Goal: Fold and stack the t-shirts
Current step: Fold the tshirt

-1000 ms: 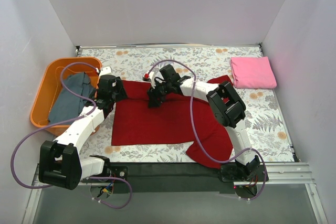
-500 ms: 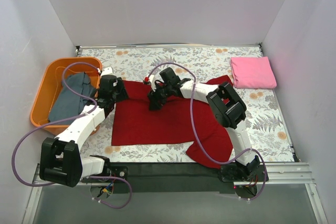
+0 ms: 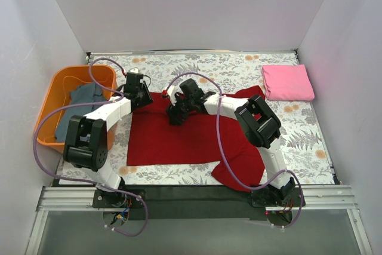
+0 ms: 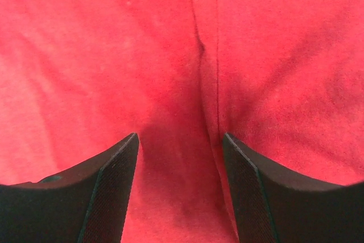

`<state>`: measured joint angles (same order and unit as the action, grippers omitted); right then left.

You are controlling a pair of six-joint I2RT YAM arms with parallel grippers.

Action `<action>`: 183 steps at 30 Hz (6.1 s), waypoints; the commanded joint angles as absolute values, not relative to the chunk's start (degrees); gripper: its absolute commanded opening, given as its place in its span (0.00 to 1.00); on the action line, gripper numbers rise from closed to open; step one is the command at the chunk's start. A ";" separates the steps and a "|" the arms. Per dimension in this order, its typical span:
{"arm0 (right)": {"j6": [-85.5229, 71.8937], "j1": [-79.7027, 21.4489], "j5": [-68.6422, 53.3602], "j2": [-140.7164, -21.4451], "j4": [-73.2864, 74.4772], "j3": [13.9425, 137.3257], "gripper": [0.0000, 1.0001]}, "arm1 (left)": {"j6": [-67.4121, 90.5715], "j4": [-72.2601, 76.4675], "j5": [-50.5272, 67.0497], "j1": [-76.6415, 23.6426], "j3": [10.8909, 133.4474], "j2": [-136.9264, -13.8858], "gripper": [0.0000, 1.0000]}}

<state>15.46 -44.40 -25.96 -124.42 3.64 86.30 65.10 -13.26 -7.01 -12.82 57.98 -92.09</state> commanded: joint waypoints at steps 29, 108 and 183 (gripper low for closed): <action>-9.58 -18.73 -6.95 -97.47 0.53 58.89 0.59 | 68.56 -20.48 -20.21 -8.01 50.89 -97.03 0.11; -5.28 -19.95 2.55 -84.52 20.57 57.20 0.49 | 60.03 -15.47 -0.17 -8.09 34.72 -55.64 0.60; -14.76 -4.31 -11.51 -99.13 4.50 71.71 0.43 | 64.25 -9.84 -9.75 -7.74 58.79 -92.60 0.55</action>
